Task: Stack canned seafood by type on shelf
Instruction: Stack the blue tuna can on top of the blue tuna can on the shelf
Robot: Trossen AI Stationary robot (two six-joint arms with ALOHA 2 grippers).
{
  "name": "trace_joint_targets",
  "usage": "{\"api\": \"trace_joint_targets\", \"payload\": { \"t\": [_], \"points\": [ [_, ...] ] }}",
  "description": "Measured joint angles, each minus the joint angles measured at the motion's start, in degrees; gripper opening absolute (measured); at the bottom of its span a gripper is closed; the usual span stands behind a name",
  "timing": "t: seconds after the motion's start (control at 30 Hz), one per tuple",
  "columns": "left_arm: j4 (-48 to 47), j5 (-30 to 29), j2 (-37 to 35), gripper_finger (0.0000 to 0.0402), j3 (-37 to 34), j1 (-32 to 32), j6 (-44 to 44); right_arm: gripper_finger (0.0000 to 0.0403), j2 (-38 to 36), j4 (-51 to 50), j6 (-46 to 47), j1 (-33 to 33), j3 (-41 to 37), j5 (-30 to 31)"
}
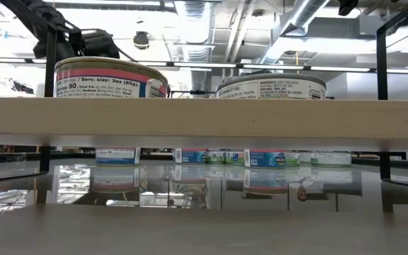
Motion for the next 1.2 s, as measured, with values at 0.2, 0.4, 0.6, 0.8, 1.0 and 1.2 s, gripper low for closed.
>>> {"api": "trace_joint_targets", "payload": {
  "t": [0.2,0.4,0.6,0.8,1.0,1.2],
  "points": [
    [1.16,0.76,2.02,0.021,-0.44,2.26,1.88,0.0282,0.0,-0.02,-0.02,-0.04,0.0,0.0],
    [1.25,1.8,2.3,0.0183,-0.44,3.27,3.16,0.0282,0.0,0.0,-0.02,-0.04,0.0,0.0],
    [1.41,0.42,2.26,0.0093,-0.44,3.41,4.48,0.0282,0.0,0.0,-0.02,-0.04,0.0,0.0],
    [1.26,-0.43,2.22,0.0008,-0.39,3.41,5.56,0.0282,0.0,0.02,-0.02,-0.04,0.0,0.01],
    [0.36,-2.2,2.22,0.0001,-0.34,3.44,5.33,0.0282,0.0,0.02,-0.02,-0.04,0.0,0.0],
    [-1.72,-4.46,2.2,0.0001,-0.31,4.92,5.19,0.0282,0.0,0.03,-0.02,-0.04,0.0,0.0]
  ]
}}
